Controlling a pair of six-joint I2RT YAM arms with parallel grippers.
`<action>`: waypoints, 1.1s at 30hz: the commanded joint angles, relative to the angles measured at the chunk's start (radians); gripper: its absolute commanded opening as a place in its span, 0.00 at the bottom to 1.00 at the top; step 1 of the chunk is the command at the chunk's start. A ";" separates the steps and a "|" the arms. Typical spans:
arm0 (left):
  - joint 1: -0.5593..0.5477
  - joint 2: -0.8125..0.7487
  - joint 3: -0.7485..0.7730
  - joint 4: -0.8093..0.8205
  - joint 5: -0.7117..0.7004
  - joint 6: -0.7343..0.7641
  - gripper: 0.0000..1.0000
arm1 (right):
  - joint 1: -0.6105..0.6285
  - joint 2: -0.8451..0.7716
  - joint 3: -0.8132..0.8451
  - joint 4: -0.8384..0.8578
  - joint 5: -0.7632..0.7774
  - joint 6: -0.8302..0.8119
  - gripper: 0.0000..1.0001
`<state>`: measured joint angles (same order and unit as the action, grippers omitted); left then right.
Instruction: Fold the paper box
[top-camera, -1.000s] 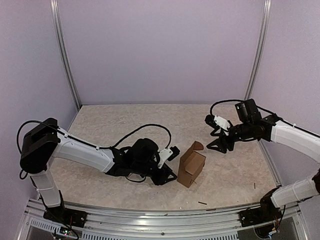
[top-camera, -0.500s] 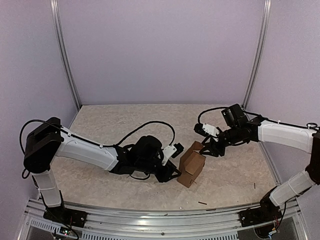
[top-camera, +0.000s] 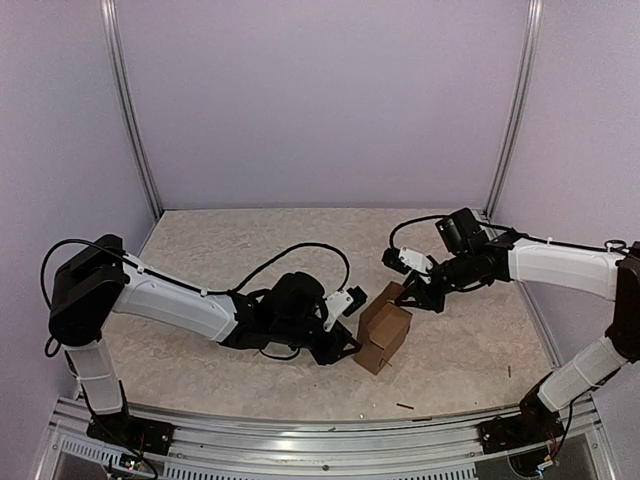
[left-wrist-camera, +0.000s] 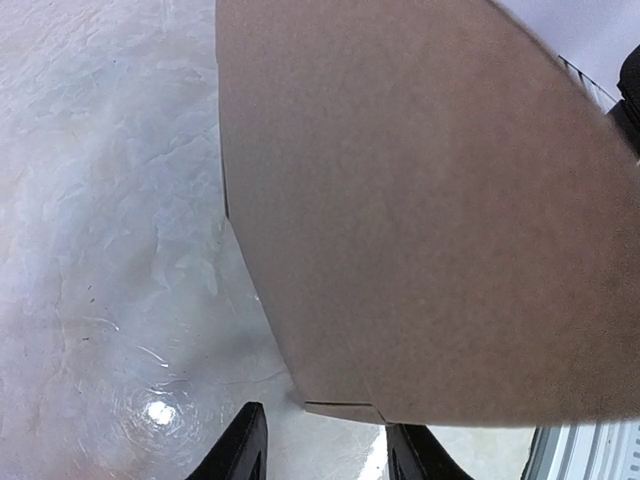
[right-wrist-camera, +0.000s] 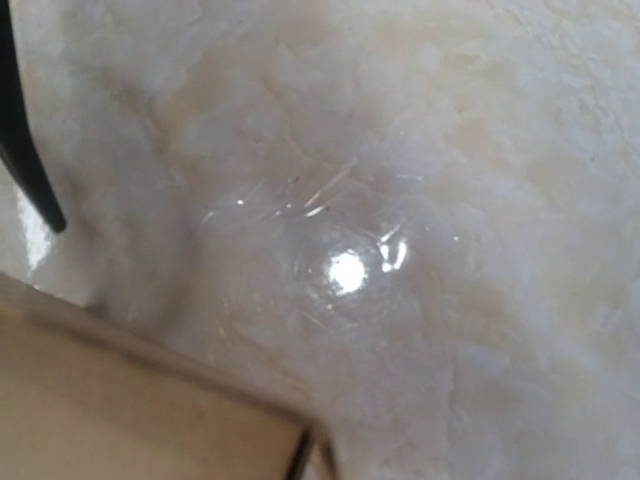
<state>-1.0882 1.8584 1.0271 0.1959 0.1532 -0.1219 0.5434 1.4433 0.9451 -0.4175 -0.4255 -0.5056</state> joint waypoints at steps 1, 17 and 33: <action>-0.004 0.021 0.024 0.005 -0.012 0.014 0.40 | 0.018 0.040 0.031 -0.012 -0.016 0.006 0.18; -0.004 0.042 0.040 0.016 -0.021 0.006 0.40 | 0.021 0.122 0.173 -0.122 0.046 0.218 0.00; 0.008 -0.030 -0.052 -0.043 -0.104 -0.003 0.40 | 0.013 0.045 0.160 -0.194 0.100 0.191 0.32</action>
<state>-1.0878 1.8809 1.0267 0.1921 0.0711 -0.1268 0.5556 1.5654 1.1023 -0.5392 -0.3473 -0.2760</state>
